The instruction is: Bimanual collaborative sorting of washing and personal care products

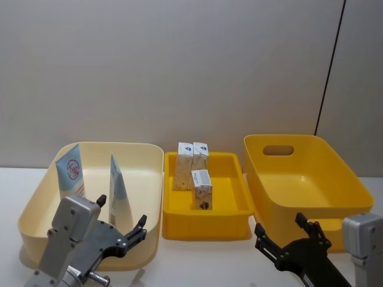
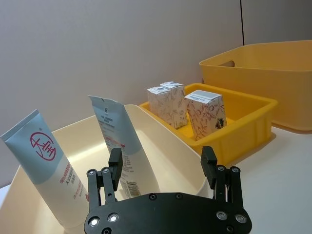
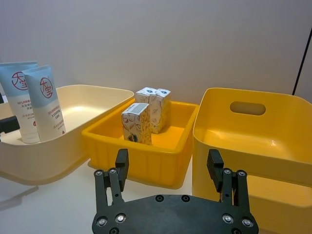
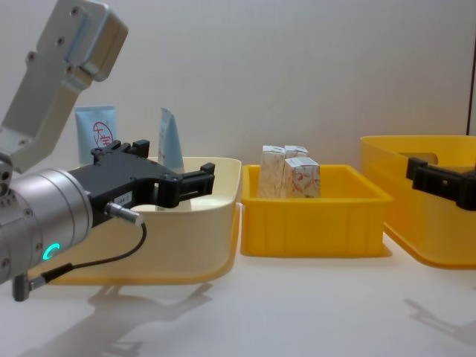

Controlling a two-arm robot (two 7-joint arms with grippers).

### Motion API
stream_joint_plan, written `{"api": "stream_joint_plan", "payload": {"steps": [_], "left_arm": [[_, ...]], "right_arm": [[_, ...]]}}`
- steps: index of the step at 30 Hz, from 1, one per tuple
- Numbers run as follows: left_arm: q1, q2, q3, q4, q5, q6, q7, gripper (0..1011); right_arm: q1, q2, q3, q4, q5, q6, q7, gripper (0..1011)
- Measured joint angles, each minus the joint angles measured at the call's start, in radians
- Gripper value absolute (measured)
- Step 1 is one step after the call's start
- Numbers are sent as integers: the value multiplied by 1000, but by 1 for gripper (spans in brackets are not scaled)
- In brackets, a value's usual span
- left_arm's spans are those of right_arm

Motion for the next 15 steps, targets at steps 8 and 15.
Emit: {"api": "stream_joint_plan", "payload": {"steps": [8, 15], "left_arm": [[0, 0, 0, 0, 0, 0, 0, 1003], [0, 0, 0, 0, 0, 0, 0, 1003]], "right_arm": [[43, 9, -8, -1, 15, 72, 35, 1001], [150, 11, -41, 20, 19, 188, 76, 1001]]}}
